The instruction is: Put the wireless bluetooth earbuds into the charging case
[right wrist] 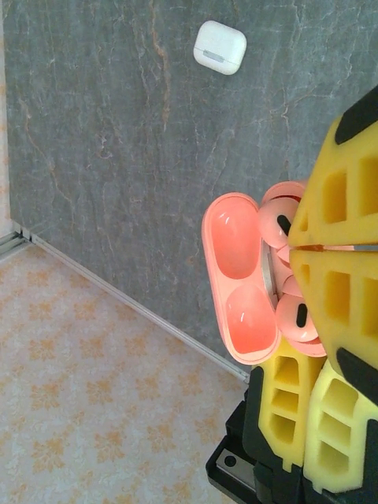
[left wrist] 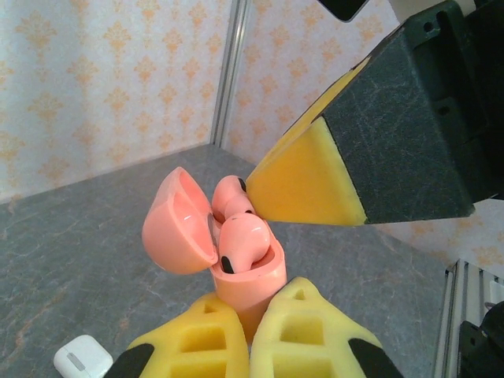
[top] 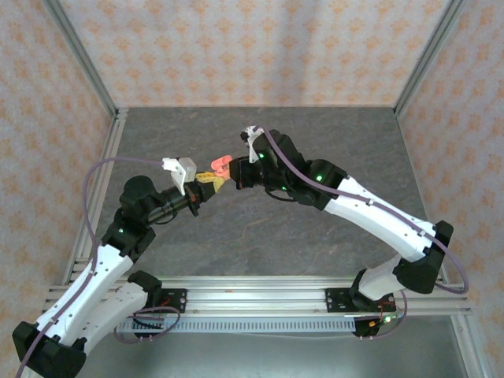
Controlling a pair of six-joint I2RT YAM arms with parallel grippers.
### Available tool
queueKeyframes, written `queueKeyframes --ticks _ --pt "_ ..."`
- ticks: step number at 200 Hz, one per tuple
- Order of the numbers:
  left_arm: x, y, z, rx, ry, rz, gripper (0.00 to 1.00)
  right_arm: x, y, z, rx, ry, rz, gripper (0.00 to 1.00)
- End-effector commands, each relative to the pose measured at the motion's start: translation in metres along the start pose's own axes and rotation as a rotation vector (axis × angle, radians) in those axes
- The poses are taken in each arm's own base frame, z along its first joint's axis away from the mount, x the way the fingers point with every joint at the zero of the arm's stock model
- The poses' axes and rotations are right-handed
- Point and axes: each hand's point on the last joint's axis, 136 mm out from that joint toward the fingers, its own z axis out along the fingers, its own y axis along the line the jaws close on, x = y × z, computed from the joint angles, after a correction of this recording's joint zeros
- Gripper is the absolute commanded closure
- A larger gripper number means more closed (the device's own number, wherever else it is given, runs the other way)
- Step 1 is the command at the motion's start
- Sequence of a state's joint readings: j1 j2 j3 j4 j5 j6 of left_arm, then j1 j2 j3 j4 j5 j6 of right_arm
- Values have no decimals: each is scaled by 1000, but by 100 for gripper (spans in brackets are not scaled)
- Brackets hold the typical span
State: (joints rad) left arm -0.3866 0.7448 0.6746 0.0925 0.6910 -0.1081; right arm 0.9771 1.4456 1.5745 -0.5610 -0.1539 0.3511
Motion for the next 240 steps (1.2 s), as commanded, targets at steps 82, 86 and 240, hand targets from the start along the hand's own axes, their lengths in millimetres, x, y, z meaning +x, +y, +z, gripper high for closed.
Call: queueKeyframes --ticks 82,86,240 --pt "-23 -15 -7 39 -64 54 100 -19 25 -27 -98 -40 -56 92" --pt "-24 -16 -8 41 -65 56 100 -22 25 -31 -98 -46 -60 92" --pt "-31 -61 39 289 61 122 100 -44 -47 -28 -258 171 330 55"
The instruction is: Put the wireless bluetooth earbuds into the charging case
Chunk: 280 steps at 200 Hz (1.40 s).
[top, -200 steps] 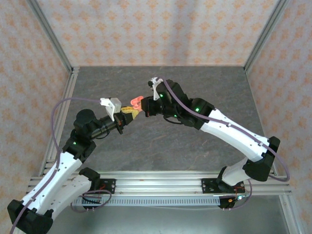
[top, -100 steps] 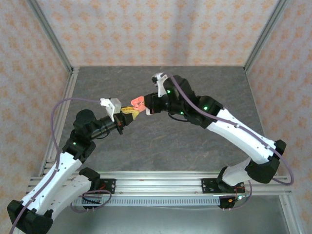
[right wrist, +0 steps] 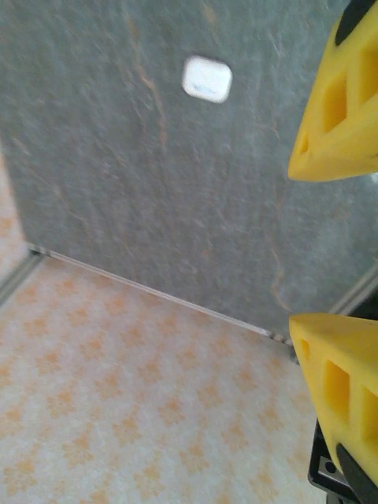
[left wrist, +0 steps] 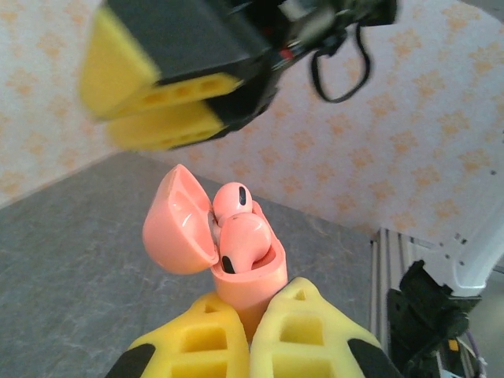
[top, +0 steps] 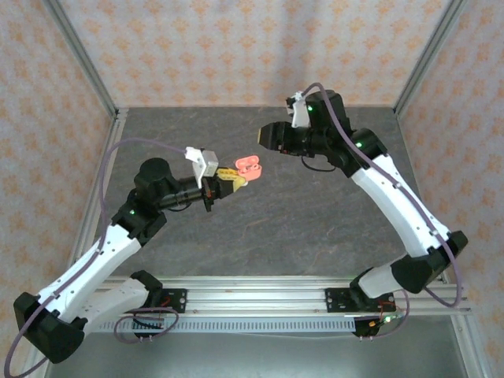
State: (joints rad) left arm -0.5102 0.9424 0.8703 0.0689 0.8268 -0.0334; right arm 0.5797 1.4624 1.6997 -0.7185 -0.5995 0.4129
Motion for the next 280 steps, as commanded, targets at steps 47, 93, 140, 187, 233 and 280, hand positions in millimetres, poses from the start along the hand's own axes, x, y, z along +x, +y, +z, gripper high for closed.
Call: queueKeyframes --ticks 47,93,140,187,233,280 --pt "-12 5 13 -15 0 58 100 31 34 17 -289 199 94 69" --pt "-4 25 19 -102 29 34 100 49 36 6 -335 236 80 72" --pt "4 39 17 -177 39 2 100 53 32 -2 -311 208 45 71" --pt "7 41 11 -210 36 -10 100 49 18 -4 -232 153 20 69" --pt "48 45 2 -255 141 -81 100 26 -37 -20 72 -52 -26 58" --pt "125 57 -9 -339 310 -253 100 27 -87 -22 282 -143 -26 53"
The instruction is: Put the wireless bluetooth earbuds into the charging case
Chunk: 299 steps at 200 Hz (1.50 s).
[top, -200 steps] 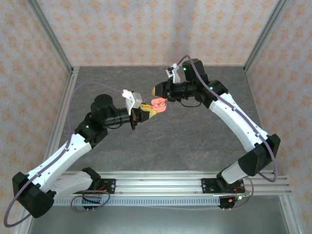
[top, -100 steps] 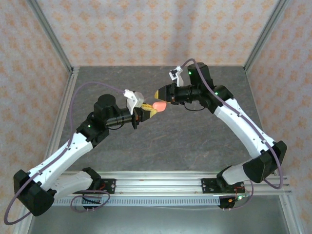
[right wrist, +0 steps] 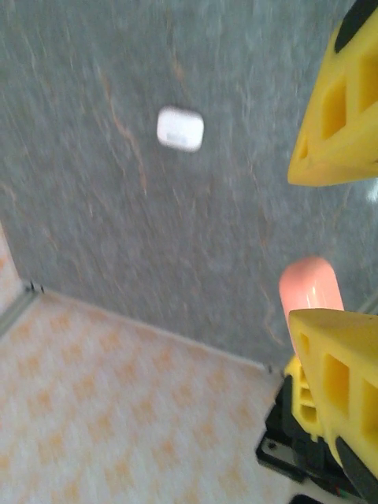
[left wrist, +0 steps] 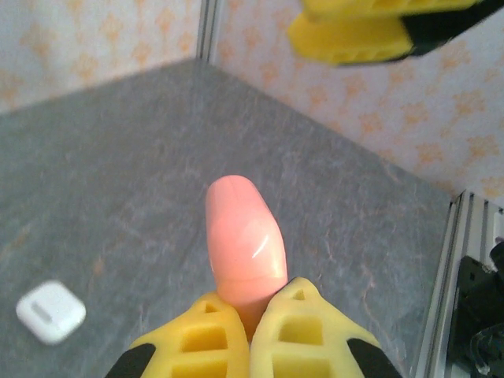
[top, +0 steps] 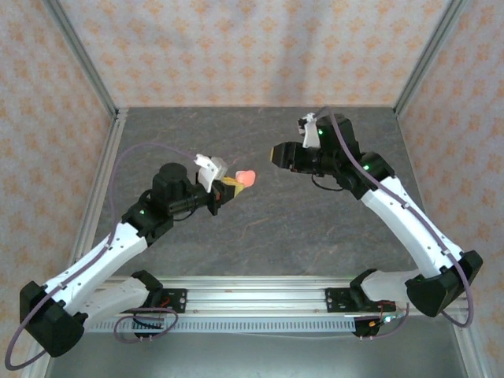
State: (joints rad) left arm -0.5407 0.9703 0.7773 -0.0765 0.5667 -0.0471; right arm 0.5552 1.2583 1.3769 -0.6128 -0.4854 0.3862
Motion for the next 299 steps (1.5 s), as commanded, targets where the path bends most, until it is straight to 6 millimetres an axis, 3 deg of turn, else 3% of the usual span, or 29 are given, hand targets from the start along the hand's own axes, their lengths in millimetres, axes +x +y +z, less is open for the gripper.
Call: queueKeyframes --ticks 1,34,68,102,134,174,218,242,291,299 --pt "43 20 3 -86 113 -110 100 -5 -37 -1 172 -72 -17 52" --pt "90 31 17 -107 246 -189 100 0 -56 2 249 -75 -26 51" --pt "136 25 34 -26 415 -230 100 9 -67 6 279 -62 -24 49" --pt "164 8 43 69 527 -311 100 17 -81 9 317 -56 -21 43" --pt "183 5 43 83 574 -380 100 21 -105 10 420 -79 -20 32" --pt "196 10 46 55 632 -404 100 20 -135 4 564 -131 -39 21" --pt "208 17 48 16 711 -416 91 18 -161 -5 692 -183 -68 9" --pt "198 25 45 -37 699 -368 76 15 -178 -15 788 -227 -90 0" --pt "163 41 36 -143 646 -249 53 5 -215 -36 951 -343 -109 1" --pt "157 44 34 -163 636 -228 50 0 -217 -47 956 -383 -97 1"
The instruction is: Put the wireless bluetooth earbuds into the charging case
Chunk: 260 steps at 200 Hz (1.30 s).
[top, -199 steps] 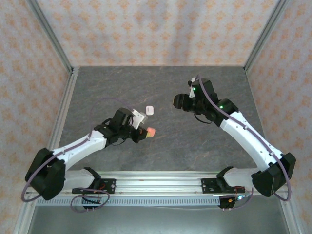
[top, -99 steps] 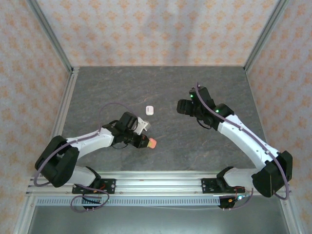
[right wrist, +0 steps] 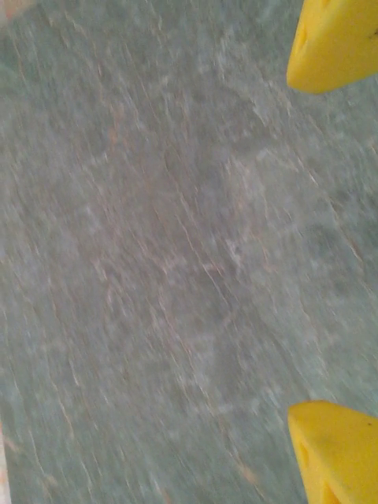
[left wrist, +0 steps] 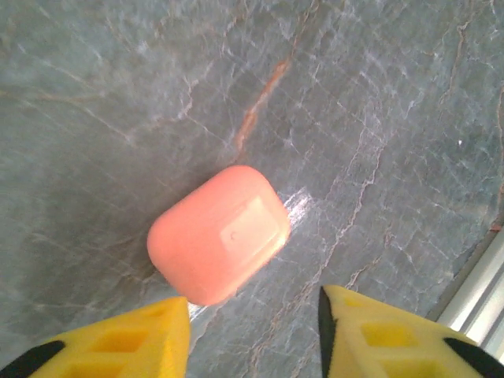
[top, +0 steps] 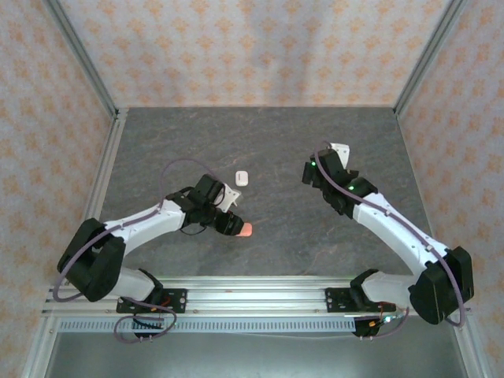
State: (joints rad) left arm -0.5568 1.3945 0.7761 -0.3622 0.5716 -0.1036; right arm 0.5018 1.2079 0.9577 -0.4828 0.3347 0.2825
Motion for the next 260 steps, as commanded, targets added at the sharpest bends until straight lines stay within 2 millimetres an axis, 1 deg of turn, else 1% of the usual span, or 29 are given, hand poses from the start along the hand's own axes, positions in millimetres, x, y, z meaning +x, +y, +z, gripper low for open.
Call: queueKeyframes --ticks 1,22,38,59,74,84,102,117,132,139,142,155,164,167,178,195,209,216,234,254,260 --pt "-15 7 -21 -105 -38 57 50 -24 -32 -4 108 -129 39 1" --pt "-29 12 -37 -168 -73 89 46 -27 -56 1 160 -167 71 1" --pt "-45 20 -52 -241 -113 106 42 -28 -75 7 207 -203 93 1" --pt "-70 41 -76 -378 -186 104 30 -27 -95 15 285 -293 69 1" --pt "-91 60 -96 -478 -258 78 20 -22 -104 23 331 -342 20 1" --pt "-104 75 -110 -544 -312 52 13 -19 -106 28 341 -377 -15 1" --pt "-122 113 -143 -695 -414 -20 0 -11 -113 36 357 -387 -26 1" --pt "-130 142 -170 -814 -500 -76 0 -5 -116 44 349 -370 -17 1" --pt "-133 165 -183 -888 -568 -111 0 -1 -121 51 341 -367 20 1" --pt "-132 175 -186 -915 -594 -130 0 -1 -122 52 330 -377 37 1" --pt "-133 178 -186 -921 -607 -137 0 3 -123 57 332 -367 36 1" --pt "-134 191 -177 -891 -634 -144 0 7 -126 62 327 -383 57 1" --pt "-128 202 -171 -904 -631 -158 0 10 -127 65 321 -397 75 1" --pt "-130 205 -172 -910 -647 -160 0 11 -128 66 319 -401 82 1" --pt "-121 218 -169 -940 -658 -174 0 14 -132 69 320 -410 112 1" --pt "-110 231 -166 -967 -696 -181 0 19 -140 75 335 -407 140 1" --pt "-102 238 -160 -958 -705 -187 0 18 -146 76 354 -416 152 1" --pt "-102 237 -158 -947 -702 -170 0 17 -148 78 350 -422 167 1" --pt "-104 233 -166 -954 -781 -134 0 15 -151 84 320 -406 207 1" --pt "-99 236 -174 -972 -825 -158 0 17 -152 90 280 -422 254 1" --pt "-97 238 -175 -972 -829 -166 0 21 -153 92 278 -431 265 1"
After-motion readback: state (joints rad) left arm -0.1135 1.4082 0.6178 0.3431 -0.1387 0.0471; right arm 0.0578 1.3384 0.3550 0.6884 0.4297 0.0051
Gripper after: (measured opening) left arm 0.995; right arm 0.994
